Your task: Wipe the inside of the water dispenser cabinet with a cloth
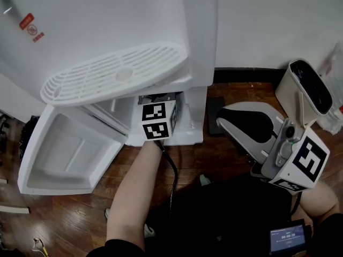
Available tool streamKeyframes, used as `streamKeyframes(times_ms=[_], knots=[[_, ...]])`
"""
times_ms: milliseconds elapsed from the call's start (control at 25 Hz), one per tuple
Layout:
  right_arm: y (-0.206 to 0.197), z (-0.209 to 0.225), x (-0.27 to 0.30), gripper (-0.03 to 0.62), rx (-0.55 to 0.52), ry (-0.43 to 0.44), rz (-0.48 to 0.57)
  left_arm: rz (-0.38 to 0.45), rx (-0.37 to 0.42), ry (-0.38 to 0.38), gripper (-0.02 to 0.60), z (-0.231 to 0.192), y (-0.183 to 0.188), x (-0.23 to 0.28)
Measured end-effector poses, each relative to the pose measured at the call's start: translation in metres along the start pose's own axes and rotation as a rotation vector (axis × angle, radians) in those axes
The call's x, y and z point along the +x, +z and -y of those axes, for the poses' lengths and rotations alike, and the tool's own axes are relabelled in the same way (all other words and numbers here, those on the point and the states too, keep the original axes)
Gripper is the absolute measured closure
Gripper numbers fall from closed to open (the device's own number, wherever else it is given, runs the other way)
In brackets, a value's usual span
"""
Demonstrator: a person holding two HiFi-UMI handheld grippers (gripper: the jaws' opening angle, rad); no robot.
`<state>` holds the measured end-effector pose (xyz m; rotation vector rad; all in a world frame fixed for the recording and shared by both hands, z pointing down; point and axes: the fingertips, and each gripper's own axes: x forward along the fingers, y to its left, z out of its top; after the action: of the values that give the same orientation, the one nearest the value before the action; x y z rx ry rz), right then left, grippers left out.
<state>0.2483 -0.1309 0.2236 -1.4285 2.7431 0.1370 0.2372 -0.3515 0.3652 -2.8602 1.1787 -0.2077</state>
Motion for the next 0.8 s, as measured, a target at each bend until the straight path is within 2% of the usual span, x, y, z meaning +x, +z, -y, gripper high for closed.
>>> streamKeyframes(times_ms=[120,240,320,360,440,480,640,720,800], knots=[[0.000,-0.002,0.003,0.576,-0.012,0.018,-0.007,-0.028,0.035,0.234,0.433,-0.044,-0.017,-0.013],[0.000,-0.005,0.004,0.579,-0.026,0.028,-0.014,-0.063,0.030,0.444,0.433,-0.084,-0.034,-0.029],[0.000,-0.004,0.003,0.580,-0.027,0.016,-0.017,-0.082,0.023,0.529,0.433,-0.106,-0.043,-0.035],[-0.001,-0.003,0.003,0.581,-0.025,0.014,-0.019,-0.085,0.027,0.547,0.433,-0.112,-0.045,-0.037],[-0.003,-0.003,0.006,0.582,-0.015,0.017,-0.027,-0.083,0.034,0.534,0.433,-0.111,-0.047,-0.035],[-0.004,-0.003,0.007,0.582,-0.010,0.020,-0.030,-0.080,0.023,0.502,0.431,-0.106,-0.047,-0.031],[-0.003,-0.005,0.007,0.582,-0.019,0.026,-0.033,-0.034,-0.085,0.355,0.436,-0.077,-0.046,-0.016],[-0.002,-0.008,0.009,0.582,-0.032,0.037,-0.035,-0.011,-0.116,0.299,0.437,-0.068,-0.047,-0.015],[-0.003,-0.011,0.011,0.582,-0.046,0.054,-0.040,-0.002,-0.131,0.194,0.437,-0.048,-0.047,-0.011]])
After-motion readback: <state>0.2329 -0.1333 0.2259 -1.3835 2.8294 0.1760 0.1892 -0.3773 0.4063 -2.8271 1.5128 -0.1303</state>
